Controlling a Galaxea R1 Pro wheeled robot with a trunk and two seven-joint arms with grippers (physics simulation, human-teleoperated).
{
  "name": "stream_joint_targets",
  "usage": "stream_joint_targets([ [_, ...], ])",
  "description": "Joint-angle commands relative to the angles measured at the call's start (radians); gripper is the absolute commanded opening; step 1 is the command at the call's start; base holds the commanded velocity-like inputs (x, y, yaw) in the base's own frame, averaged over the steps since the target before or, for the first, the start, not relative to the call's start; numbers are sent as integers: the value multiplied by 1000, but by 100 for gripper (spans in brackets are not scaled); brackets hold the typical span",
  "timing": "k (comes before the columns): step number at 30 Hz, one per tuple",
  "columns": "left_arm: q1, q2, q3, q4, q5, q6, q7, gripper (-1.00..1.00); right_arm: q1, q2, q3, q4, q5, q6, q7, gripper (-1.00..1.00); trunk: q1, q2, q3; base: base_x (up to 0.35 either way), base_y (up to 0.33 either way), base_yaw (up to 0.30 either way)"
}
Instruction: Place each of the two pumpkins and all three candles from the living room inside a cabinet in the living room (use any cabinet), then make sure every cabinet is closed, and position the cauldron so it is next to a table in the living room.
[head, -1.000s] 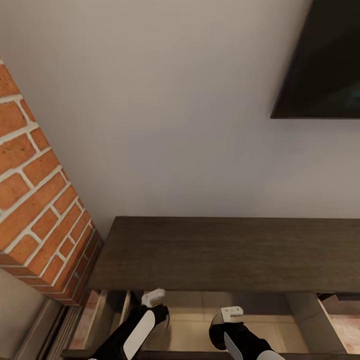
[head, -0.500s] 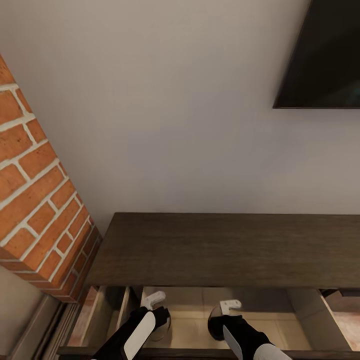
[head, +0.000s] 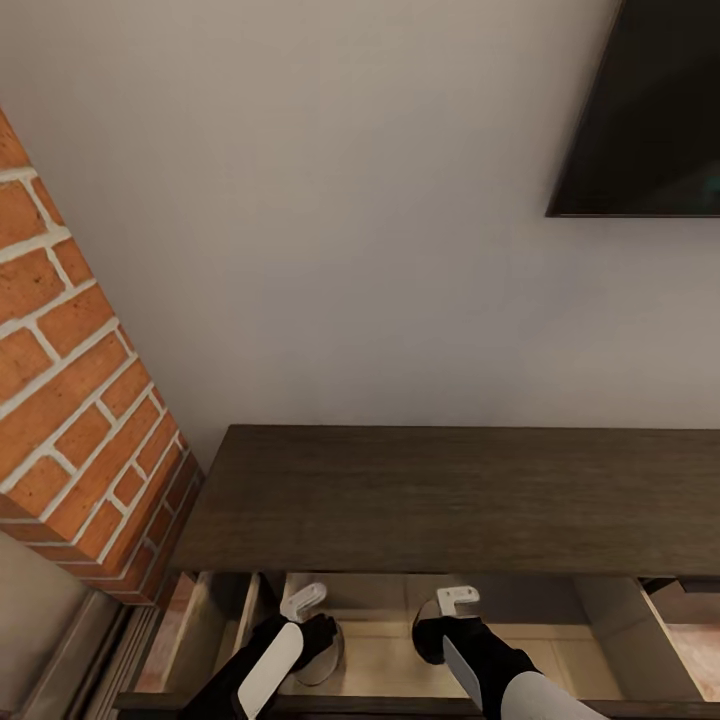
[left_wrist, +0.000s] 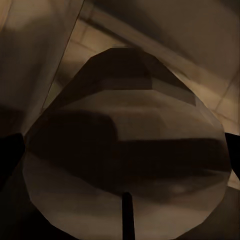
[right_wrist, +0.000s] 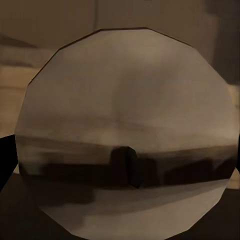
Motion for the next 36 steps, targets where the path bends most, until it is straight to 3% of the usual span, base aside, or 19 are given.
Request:
stream_joint_targets([
  [1, 0, 1, 1, 2, -7, 4, 6, -100, 0, 0, 0, 0, 0, 0, -1, -100, 0, 0, 0, 0, 0, 0],
  [6, 0, 0, 1, -4, -6, 18, 6, -100, 0, 0, 0, 0, 0, 3, 0, -100, 0, 0, 0, 0, 0, 0],
  [13, -1, 0, 1, -18, -39, 20, 7, -100, 0, 1, 2, 0, -2, 11, -2, -100, 0, 0, 0, 0, 0, 0],
  [14, -2, 0, 1, -18, -107, 21, 7, -100, 0, 1, 2, 1, -2, 12, -3, -100, 0, 0, 0, 0, 0, 0],
  [21, -2, 0, 1, -19, -107, 21, 6, -100, 0, 3, -1, 0, -2, 123, -4, -100, 0, 0, 0, 0, 0, 0],
  [35, -2, 0, 2, -17, -107, 20, 6, -100, 0, 4, -4, 0, -2, 123, -4, -100, 0, 0, 0, 0, 0, 0],
  [36, -3, -1, -1, -18, -93, 12, -3, -100, -6, -2, -4, -2, -8, 118, 1, -100, 0, 0, 0, 0, 0, 0],
])
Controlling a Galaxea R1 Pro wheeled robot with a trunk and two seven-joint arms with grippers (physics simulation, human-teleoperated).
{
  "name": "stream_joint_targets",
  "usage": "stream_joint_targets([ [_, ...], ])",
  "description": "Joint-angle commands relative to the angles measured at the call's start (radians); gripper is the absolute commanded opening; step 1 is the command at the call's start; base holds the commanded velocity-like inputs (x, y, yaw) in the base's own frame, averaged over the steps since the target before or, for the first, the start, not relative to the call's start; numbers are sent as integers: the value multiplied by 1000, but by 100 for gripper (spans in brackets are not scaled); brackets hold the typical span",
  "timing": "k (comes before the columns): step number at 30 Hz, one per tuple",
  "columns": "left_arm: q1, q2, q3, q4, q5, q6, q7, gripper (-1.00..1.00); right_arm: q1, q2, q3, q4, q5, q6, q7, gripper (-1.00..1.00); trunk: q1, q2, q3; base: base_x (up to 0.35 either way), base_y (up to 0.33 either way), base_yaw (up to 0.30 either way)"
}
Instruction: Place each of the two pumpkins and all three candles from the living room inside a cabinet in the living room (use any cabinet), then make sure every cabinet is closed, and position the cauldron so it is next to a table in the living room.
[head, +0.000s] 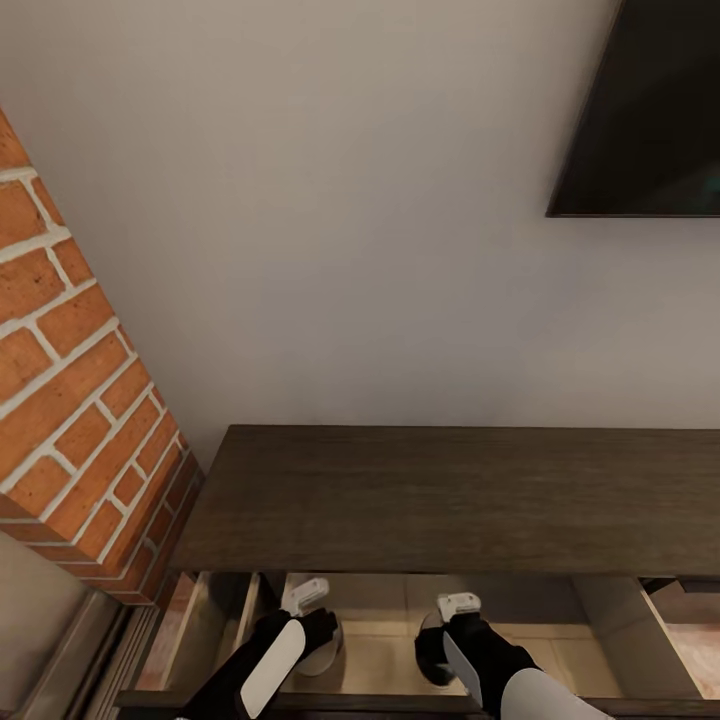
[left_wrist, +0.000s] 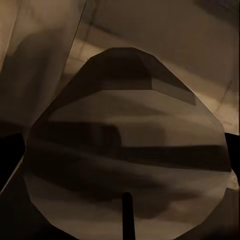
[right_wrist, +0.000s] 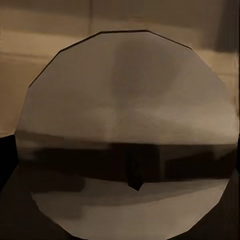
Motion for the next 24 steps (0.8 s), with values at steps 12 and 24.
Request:
stream_joint_targets([
  [12, 3, 31, 2, 1, 135, -4, -13, -100, -20, -1, 0, 2, -5, -1, 0, -100, 0, 0, 0, 0, 0, 0],
  [24, 3, 31, 2, -3, 149, 0, 4, -100, -20, -1, 0, 2, -5, -1, 0, -100, -19, 35, 16, 0, 0, 0],
])
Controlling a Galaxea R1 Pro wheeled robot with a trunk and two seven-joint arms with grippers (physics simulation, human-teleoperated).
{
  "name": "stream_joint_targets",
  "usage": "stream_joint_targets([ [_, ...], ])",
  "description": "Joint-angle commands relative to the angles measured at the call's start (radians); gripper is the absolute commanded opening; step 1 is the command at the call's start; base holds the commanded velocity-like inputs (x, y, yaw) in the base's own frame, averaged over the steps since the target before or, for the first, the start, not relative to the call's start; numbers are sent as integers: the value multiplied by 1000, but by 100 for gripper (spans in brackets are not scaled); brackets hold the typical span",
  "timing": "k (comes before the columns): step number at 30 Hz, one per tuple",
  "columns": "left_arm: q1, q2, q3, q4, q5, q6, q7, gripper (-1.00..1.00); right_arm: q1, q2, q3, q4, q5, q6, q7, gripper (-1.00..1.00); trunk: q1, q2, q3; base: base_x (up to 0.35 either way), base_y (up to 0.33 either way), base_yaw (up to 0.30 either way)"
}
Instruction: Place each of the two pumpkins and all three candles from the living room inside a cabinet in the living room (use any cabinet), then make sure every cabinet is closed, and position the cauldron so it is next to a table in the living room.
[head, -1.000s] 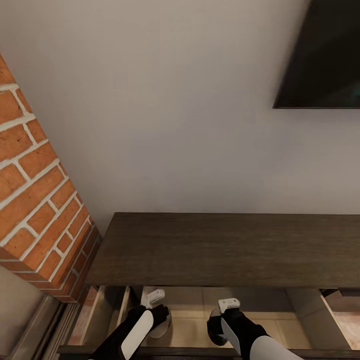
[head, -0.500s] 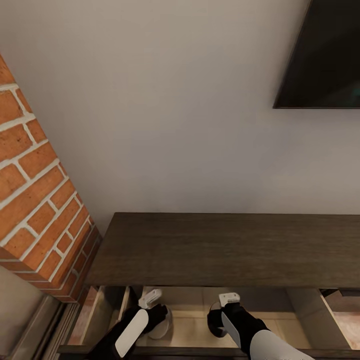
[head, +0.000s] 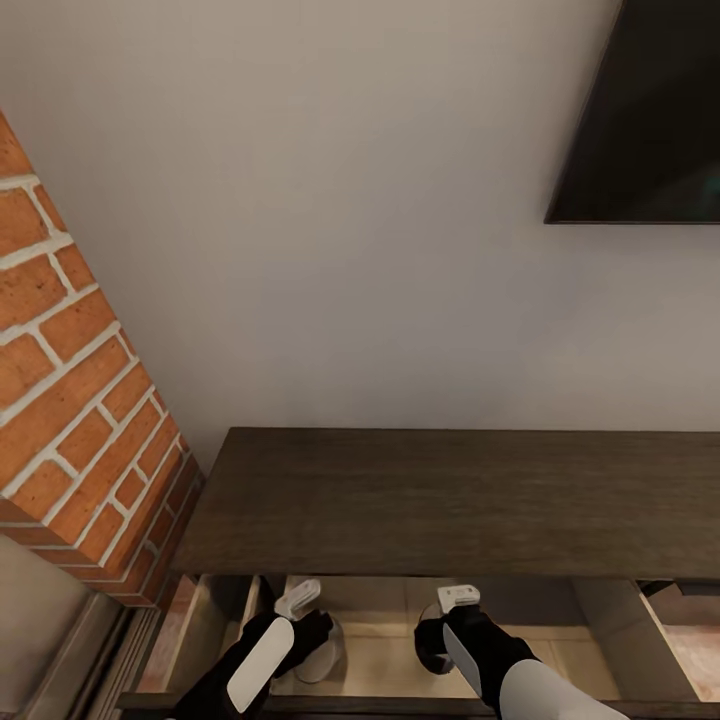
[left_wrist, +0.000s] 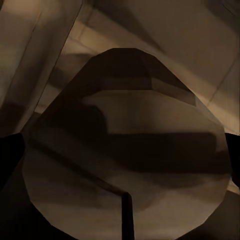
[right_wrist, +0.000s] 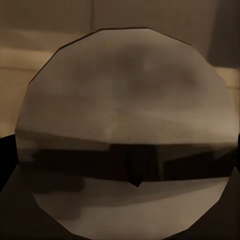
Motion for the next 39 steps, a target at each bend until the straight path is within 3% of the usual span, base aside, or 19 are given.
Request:
stream_joint_targets([
  [1, 0, 0, 0, 0, -175, 1, 2, -100, 0, 0, 0, 0, 0, 0, 0, -100, 0, 0, 0, 0, 0, 0],
  [39, 0, 0, 2, -1, -175, 1, 2, -100, 0, 0, 0, 0, 0, 0, 0, -100, 0, 0, 0, -4, 0, 0],
])
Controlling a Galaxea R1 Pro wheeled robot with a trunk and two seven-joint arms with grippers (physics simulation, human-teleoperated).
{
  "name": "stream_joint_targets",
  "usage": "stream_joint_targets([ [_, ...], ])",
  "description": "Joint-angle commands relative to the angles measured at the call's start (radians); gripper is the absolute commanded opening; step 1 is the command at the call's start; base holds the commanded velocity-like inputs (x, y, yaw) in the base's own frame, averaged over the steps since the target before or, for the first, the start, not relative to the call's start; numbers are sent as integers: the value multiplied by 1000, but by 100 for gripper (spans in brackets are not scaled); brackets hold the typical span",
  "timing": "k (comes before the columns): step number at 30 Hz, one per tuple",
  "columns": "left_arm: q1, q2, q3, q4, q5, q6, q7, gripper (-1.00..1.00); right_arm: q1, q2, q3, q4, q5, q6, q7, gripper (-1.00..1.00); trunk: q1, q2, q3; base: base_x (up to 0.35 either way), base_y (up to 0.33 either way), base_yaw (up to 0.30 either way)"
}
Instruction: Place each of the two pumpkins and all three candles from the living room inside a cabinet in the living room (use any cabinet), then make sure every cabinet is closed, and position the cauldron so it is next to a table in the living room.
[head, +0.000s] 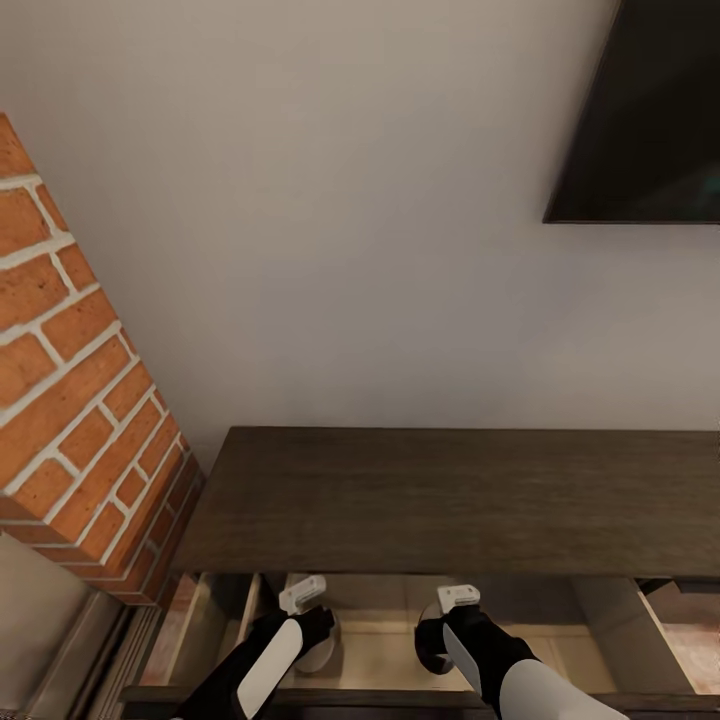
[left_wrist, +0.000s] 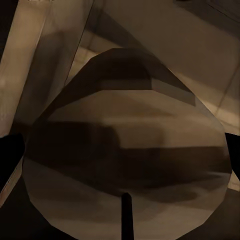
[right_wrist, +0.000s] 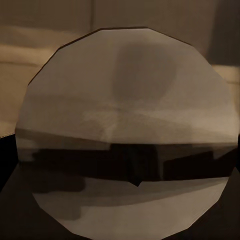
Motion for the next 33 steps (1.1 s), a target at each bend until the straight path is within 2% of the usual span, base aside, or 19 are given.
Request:
stream_joint_targets([
  [1, 0, 22, 1, 6, -17, 7, 6, -100, 0, 0, 0, 0, 0, 0, 0, -100, 0, 0, 0, -142, 0, 0],
  [33, 0, 23, 1, 6, -17, 7, 6, -100, 0, 0, 0, 0, 0, 0, 0, -100, 0, 0, 0, -17, 0, 0],
])
